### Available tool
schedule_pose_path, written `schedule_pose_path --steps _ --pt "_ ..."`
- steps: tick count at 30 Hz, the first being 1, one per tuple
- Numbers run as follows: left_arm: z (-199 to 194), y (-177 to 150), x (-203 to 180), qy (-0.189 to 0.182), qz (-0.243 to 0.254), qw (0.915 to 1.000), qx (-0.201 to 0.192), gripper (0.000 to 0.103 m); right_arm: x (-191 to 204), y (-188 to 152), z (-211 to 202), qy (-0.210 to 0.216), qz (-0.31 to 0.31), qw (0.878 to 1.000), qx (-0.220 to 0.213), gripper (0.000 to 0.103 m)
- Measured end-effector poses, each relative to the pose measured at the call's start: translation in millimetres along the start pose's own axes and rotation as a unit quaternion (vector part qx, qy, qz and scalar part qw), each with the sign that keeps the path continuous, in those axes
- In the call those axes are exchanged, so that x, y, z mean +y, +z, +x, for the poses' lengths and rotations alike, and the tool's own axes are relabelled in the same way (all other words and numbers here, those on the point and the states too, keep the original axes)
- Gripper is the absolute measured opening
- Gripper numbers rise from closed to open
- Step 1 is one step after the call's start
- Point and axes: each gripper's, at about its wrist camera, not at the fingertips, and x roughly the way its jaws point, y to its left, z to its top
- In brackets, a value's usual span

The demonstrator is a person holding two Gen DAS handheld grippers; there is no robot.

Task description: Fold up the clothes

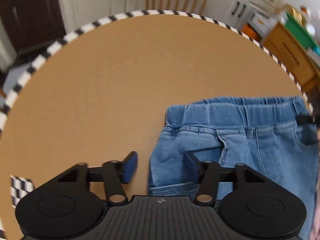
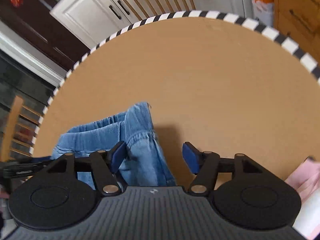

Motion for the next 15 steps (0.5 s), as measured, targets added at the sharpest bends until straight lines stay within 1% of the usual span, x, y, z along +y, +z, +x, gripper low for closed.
schedule_pose_path --steps 1,2,3,4,5,6,7,9,10,12,15 --pt "1.2 0.0 1.0 -0.011 -0.001 0.9999 -0.001 0.08 -1.9 -3.2 1.7 0.012 0.005 1.0 0.003 0.054" --pt "2.4 -0.5 -0.1 -0.018 0.0 0.9998 -0.001 0.082 -1.3 -6.4 1.1 0.026 0.009 1.0 -0.002 0.028" --pt "2.9 -1.7 -2.9 -0.021 0.006 0.9998 -0.005 0.077 3.7 -9.7 -1.9 0.037 0.009 0.999 -0.01 0.018" --pt "4.1 -1.7 -7.0 -0.028 0.012 0.9995 -0.009 0.052 8.7 -12.9 -4.9 0.047 0.008 0.999 -0.019 0.015" --pt "5.6 -1.4 -11.4 -0.037 0.017 0.9991 -0.013 0.045 14.5 -15.4 -7.8 0.055 0.005 0.998 -0.025 0.014" --pt "5.0 -1.2 -12.8 -0.041 0.012 0.999 -0.016 0.038 22.5 -16.0 -10.3 0.052 -0.006 0.998 -0.028 0.014" --pt "4.0 -1.2 -13.5 -0.044 0.005 0.9989 -0.019 0.024 30.4 -16.2 -13.4 0.052 -0.016 0.998 -0.031 0.013" --pt "-2.7 -2.5 -13.6 -0.05 -0.005 0.9984 -0.025 0.013 45.0 -14.8 -22.2 0.062 -0.023 0.997 -0.04 0.013" --pt "-6.7 0.2 -16.0 -0.061 -0.013 0.9976 -0.031 0.01 52.4 -14.1 -26.6 0.067 -0.027 0.996 -0.045 0.013" --pt "-26.9 -0.6 -18.5 -0.086 -0.02 0.9948 -0.05 0.008 66.0 -3.7 -35.6 0.074 -0.037 0.995 -0.061 0.013" --pt "-51.8 10.8 -22.3 -0.102 -0.017 0.9909 -0.086 0.008 85.4 19.7 -49.3 0.083 -0.053 0.991 -0.091 0.012"
